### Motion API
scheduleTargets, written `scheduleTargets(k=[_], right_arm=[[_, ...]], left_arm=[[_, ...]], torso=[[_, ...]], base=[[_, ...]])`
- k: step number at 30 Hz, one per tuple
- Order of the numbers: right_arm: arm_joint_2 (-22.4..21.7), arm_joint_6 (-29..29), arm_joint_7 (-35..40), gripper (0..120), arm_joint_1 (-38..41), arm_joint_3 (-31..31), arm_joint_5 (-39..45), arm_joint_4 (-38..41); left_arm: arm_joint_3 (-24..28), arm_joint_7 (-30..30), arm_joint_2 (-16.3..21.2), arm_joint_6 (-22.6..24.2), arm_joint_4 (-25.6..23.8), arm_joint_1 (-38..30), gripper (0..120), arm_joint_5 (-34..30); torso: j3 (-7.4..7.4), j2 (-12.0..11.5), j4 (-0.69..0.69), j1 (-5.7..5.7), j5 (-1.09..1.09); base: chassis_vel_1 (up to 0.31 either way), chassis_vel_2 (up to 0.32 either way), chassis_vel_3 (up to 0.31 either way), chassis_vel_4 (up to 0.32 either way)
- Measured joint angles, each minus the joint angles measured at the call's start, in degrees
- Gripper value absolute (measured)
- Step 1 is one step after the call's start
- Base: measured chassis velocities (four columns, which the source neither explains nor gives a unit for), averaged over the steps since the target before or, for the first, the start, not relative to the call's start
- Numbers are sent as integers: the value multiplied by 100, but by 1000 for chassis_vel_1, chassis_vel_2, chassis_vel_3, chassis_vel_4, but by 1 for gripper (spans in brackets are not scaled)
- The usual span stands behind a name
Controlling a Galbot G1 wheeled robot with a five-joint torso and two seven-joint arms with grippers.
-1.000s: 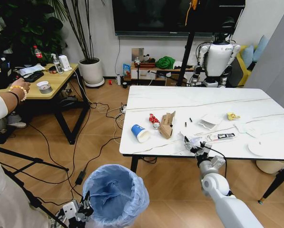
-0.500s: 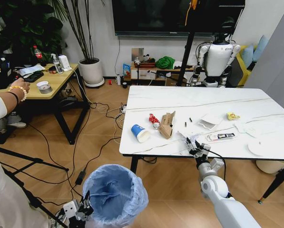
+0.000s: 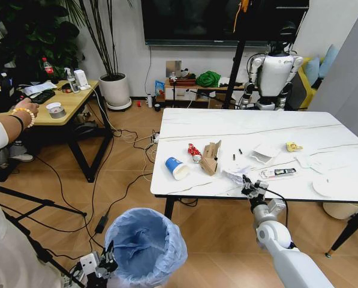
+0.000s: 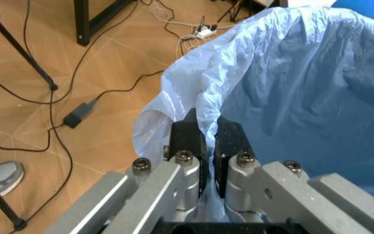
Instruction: Pick up the trash bin and place the trash from the table into it.
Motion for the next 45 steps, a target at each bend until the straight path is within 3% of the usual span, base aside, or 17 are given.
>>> scheduleTargets(k=[6,15,25,30,36,45], right_arm=[[-110,64,-57,0,-198,179,-3,184],[-865,182,-139,0,-1469,1160,161,1816],[-1297,439,-406,0,-2465,1239,-288,3232],[-1522,626,-879,0,-3196,1214,-751,3950],[-1547,814,-1458,0,-3775,1163,-1382,4203],[-1485,1027,-1859,0,-4095,984,-2042,3990]], left_arm=[[73,-37,52,22,2,-43,0,-1],[520,-147,174,134,164,-491,0,-125],[819,-340,267,143,374,-962,0,-245],[966,-392,256,156,576,-1223,0,-426],[1195,-387,213,156,823,-1508,0,-586],[1489,-416,145,204,1070,-1817,0,-715]], torso=[[0,-1,3,0,4],[-1,0,-1,-1,0],[-1,0,2,-1,2],[-1,0,1,-1,1],[-1,0,0,-1,1],[0,0,0,0,2]], base=[[0,0,0,0],[0,0,0,0],[0,0,0,0],[0,0,0,0],[0,0,0,0],[0,0,0,0]])
